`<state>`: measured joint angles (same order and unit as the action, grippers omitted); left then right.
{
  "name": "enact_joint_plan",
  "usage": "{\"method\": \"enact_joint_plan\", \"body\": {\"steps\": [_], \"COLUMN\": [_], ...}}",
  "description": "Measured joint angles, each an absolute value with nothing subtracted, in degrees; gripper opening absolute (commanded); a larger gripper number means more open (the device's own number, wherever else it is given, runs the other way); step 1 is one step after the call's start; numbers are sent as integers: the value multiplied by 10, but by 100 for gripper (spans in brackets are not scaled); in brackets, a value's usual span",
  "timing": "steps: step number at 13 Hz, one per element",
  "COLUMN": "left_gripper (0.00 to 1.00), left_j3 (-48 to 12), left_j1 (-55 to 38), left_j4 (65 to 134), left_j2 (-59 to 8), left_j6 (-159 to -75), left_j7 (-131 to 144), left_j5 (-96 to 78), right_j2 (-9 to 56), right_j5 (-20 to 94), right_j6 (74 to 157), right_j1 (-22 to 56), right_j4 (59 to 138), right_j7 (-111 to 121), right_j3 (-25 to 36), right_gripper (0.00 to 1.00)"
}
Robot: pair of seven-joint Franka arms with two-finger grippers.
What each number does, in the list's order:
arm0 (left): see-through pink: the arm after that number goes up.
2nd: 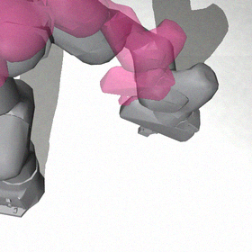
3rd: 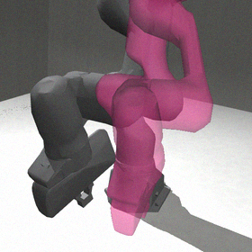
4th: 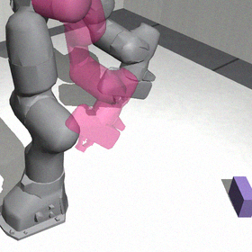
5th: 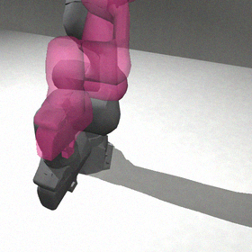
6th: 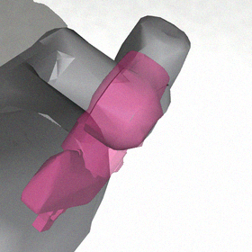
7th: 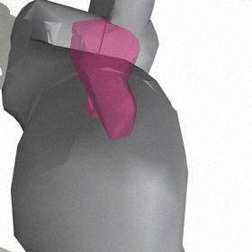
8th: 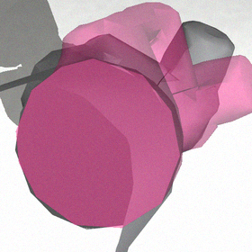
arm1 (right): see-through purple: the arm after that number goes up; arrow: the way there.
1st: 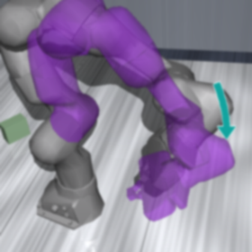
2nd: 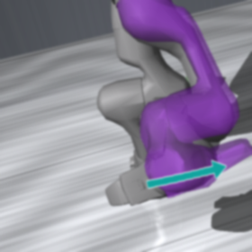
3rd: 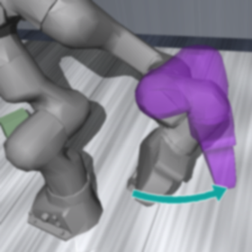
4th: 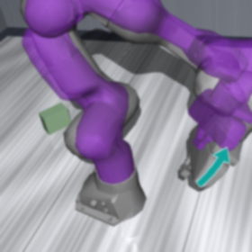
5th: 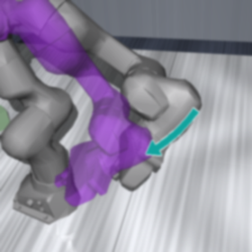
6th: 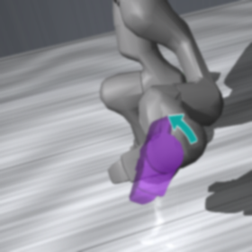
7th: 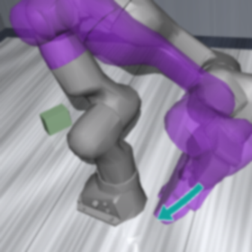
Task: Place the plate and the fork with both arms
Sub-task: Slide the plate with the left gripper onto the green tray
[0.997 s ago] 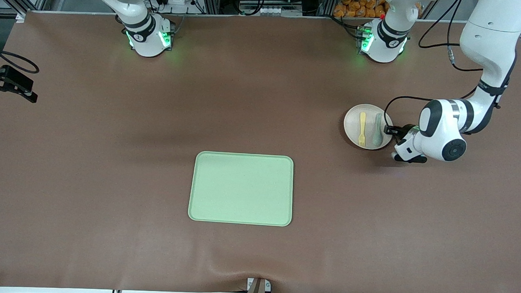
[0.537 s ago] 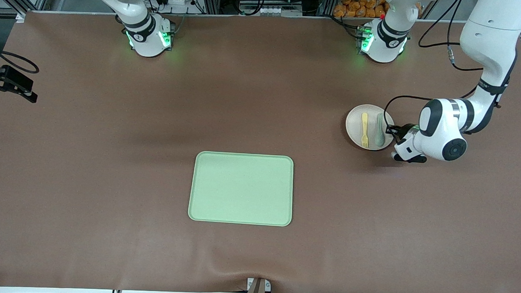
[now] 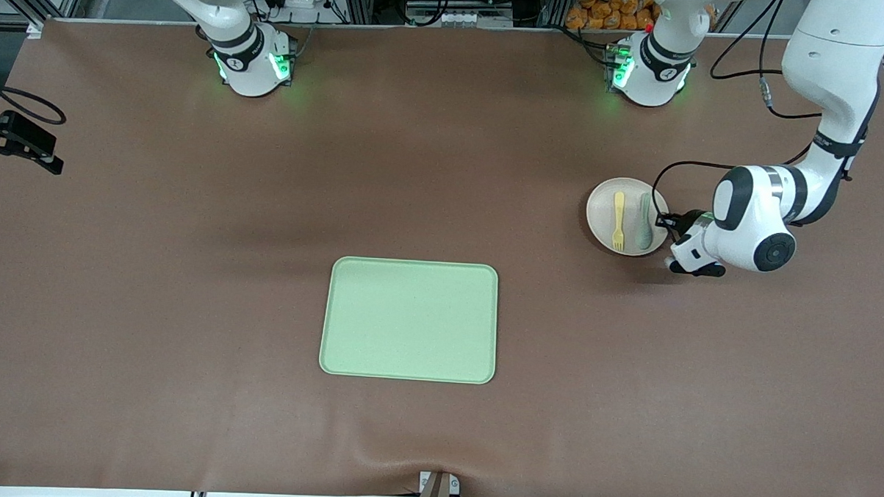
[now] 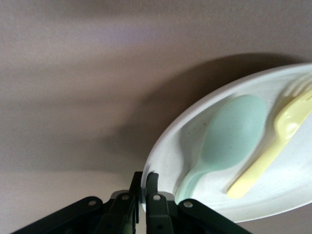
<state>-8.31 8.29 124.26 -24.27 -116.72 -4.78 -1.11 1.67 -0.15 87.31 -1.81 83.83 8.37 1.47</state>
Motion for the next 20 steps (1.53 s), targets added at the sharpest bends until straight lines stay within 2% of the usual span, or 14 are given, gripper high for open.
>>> {"method": "enact_joint_plan", "body": {"steps": [9,13,20], "left_gripper": [0,0,0], "left_j3": [-96,-118,-120], "left_j1": [76,41,-99], "left_j4": [1156,1073,904], "left_j2": [-248,-291,-391], "left_j6": [-1180,-1172,-1156], "left_j7": [-64,-60,31], "left_j5": [-79,-96,-184], "right_j2": [17,17,17], "right_j5": [-2,-2,-2], "right_j6": [873,873,872], "right_j1": [-22,-22,-23], "right_j4": [838,838,839], "right_j7": [84,84,84], "right_j3": [15,15,15], "right_gripper": [100,100,100]}}
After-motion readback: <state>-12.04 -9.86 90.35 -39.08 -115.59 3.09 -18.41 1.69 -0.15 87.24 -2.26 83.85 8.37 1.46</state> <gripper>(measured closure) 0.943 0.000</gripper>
